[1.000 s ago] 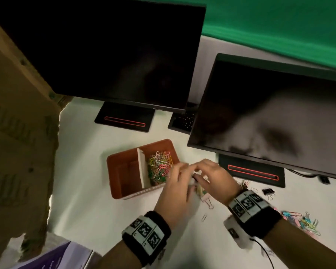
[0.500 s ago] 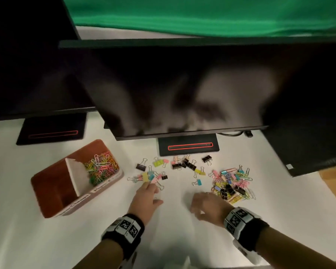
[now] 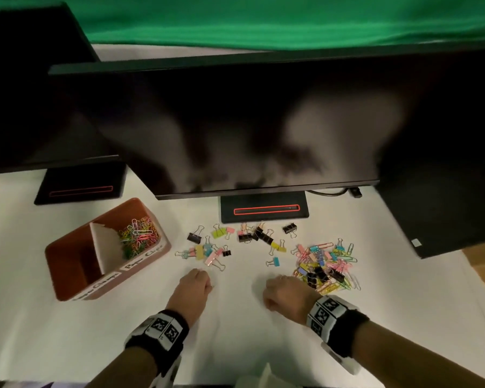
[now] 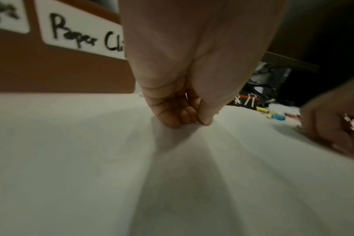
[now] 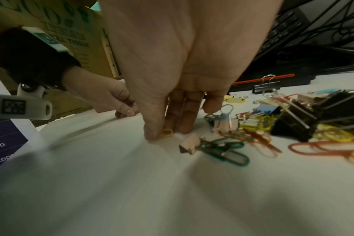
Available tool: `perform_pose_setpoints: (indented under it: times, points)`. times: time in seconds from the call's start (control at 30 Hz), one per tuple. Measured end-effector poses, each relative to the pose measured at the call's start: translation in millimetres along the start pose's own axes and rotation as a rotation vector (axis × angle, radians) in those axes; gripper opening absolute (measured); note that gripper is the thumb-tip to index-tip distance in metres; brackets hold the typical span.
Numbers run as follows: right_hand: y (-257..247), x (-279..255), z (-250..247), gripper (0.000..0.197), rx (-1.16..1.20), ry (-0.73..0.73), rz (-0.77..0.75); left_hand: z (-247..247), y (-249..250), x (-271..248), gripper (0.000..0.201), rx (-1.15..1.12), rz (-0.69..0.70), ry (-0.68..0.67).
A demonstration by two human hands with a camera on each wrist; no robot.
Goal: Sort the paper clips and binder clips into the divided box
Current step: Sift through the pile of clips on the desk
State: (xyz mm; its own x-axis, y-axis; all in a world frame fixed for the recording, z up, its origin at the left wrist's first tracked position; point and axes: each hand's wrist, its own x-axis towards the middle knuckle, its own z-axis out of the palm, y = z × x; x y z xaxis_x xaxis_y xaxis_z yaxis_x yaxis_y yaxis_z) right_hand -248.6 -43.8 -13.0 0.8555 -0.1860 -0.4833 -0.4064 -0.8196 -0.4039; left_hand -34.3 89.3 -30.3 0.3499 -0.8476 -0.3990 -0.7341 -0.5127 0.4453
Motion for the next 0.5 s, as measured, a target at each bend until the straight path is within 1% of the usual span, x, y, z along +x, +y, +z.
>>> perform_pose_setpoints:
  times: [0.07,0.13,0.2,0.27,0.37,0.43,0.5]
  points:
    - [7.5,-6.6,-6.9,0.015,0.166,0.040,0.015,-1.7,7.1,1.2,0.014,-0.002,0.058,-0.055]
    - [19.0,-15.5,-14.7,0.015,0.273,0.108,0.024,-3.1,17.9,4.7,0.009,-0.043,0.136,-0.054]
    - [35.4,-26.7,-23.2,0.015,0.316,0.181,0.051,-3.1,33.9,11.0,0.017,-0.087,0.202,-0.033]
    - [57.8,-39.0,-31.3,0.014,0.313,0.246,0.118,-1.6,53.5,18.8,0.016,-0.130,0.271,-0.026]
    - [95.5,-62.1,-39.2,0.012,0.246,0.338,0.246,5.8,89.7,28.8,0.016,-0.181,0.354,-0.060]
    - [114.9,-78.3,-42.3,0.012,0.189,0.369,0.334,12.4,116.1,33.4,0.018,-0.178,0.398,-0.089]
    - [128.8,-90.6,-42.9,0.012,0.156,0.377,0.377,20.3,140.8,38.4,0.022,-0.167,0.413,-0.104]
